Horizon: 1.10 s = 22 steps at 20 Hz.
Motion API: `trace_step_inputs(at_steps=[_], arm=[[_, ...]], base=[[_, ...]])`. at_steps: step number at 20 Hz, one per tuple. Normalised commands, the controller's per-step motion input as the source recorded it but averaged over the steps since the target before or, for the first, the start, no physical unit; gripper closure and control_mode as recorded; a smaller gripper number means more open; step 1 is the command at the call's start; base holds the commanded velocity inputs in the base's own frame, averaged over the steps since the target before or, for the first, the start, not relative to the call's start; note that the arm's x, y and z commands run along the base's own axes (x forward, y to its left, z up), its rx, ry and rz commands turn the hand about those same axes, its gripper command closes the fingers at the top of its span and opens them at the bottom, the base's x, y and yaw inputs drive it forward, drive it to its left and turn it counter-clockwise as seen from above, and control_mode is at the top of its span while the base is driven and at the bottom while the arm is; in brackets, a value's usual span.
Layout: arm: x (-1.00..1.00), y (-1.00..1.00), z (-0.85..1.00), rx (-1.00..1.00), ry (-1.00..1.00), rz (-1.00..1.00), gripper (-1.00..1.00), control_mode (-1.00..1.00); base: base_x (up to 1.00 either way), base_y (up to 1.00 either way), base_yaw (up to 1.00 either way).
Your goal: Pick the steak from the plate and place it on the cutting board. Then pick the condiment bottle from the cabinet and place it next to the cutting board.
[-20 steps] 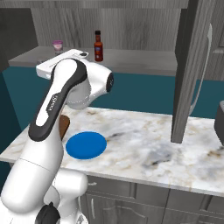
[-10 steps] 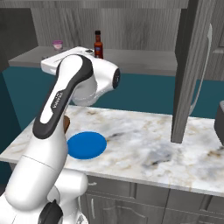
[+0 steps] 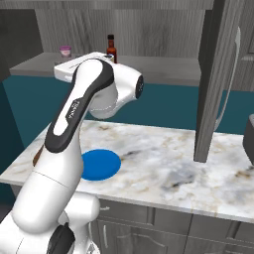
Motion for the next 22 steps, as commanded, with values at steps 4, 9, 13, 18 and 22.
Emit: trace_step_inputs(at_steps=[4,9,13,18,22], arm=[[0.16,-0.13,0.00,0.00,0.00,0.00,-1.00,-1.00],[0.16,-0.12,0.00,0.00,0.00,0.00,-1.00,-1.00],[0.13,-0.12,0.03,0.00,0.01,-0.02,-1.00,-1.00],[0.08,-0.07,0.06,0.00,0.01,-0.03,-1.00,-1.00],[0.03,-0.01,0.08,0.00,0.00,-0.05,-1.00,-1.00]], base=[[0.00,0.00,0.00],[0.00,0.00,0.00],[0.00,0.00,0.00],[0.00,0.00,0.00],[0.00,0.00,0.00]])
